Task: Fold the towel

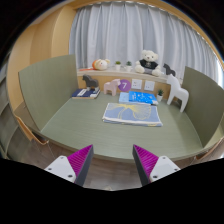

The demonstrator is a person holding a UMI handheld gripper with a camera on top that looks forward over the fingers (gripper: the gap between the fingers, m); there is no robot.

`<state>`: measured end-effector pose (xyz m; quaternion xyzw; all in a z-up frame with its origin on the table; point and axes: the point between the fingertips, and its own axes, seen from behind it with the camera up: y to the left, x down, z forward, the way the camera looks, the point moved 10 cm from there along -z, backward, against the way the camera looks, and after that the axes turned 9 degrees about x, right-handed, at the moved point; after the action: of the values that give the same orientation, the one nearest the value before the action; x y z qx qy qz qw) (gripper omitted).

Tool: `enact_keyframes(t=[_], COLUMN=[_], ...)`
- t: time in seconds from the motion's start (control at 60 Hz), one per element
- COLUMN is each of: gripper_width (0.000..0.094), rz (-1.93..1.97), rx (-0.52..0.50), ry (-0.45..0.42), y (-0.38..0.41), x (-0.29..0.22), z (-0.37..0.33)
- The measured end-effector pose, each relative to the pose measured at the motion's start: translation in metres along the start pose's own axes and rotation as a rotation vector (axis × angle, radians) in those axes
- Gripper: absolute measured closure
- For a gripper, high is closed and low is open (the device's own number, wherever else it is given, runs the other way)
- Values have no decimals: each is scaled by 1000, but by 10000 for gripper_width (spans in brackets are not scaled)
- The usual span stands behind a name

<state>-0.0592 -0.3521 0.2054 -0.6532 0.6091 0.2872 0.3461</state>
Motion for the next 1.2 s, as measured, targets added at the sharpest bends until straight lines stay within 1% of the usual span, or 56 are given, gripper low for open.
enact_keyframes(t=[0.167,0.333,0.5,0.617,0.683,0.7,0.767,0.833,0.9,0.95,0.983,1.133,1.2], gripper_width=[146,153,171,225,277,309,478,705,859,860,880,894,893], rz=[-2,18,10,11,-9,-2,23,7,-36,-59,-56,-28,-38], rx=[-1,9,57,87,108,107,142,182,201,197,190,107,108], ry=[60,53,65,76,117,96,95,103,101,105,112,161,130], y=[49,82,95,97,96,96,93,85,82,82,81,68,51], x=[-6,-43,-83,-99,-97,-102,-102,-102,-101,-101,-100,-111,-127], z=[97,201,298,347,365,366,373,372,373,375,374,365,352])
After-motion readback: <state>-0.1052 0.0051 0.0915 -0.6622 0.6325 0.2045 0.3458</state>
